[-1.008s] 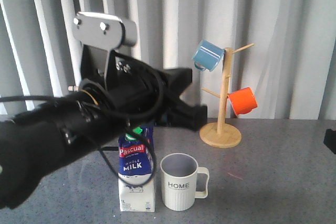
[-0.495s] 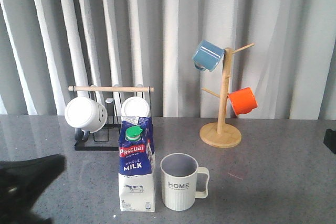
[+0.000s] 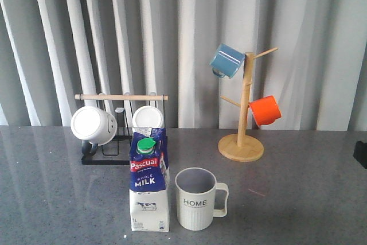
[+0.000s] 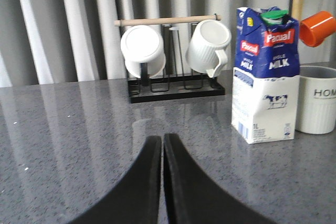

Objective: Place milk next to cup

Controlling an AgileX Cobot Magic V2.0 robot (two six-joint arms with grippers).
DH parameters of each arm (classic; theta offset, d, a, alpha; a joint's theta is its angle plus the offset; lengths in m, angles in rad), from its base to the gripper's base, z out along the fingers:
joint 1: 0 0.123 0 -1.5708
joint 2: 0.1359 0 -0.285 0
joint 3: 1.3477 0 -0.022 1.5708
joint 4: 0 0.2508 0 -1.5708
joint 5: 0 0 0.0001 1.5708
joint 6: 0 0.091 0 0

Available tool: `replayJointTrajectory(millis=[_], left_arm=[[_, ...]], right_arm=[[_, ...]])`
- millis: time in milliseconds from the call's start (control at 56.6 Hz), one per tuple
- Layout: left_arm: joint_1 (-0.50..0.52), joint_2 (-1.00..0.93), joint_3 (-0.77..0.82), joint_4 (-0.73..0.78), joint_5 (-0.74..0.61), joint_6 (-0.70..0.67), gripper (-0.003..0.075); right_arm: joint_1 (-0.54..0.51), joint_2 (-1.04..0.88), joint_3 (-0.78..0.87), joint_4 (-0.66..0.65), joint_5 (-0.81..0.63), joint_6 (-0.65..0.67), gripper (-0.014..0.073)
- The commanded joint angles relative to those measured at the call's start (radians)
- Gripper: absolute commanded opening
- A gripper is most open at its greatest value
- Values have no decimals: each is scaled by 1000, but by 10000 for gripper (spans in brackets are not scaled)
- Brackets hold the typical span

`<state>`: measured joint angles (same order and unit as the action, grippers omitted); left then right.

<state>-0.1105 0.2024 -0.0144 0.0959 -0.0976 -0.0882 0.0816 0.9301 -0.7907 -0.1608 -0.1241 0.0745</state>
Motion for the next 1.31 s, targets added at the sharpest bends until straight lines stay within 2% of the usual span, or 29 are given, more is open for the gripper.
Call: replayJointTrajectory(millis=[0, 194, 1290], left_arm=[[45, -87, 20, 1, -34, -7, -7], [114, -233, 18, -7, 124, -11, -7], [123, -227, 17, -7, 120, -8, -7]], right_arm=[[-5, -8, -32, -8, -69, -10, -8], [-5, -8, -32, -8, -69, -10, -8], [-5, -8, -32, -8, -64, -10, -8]])
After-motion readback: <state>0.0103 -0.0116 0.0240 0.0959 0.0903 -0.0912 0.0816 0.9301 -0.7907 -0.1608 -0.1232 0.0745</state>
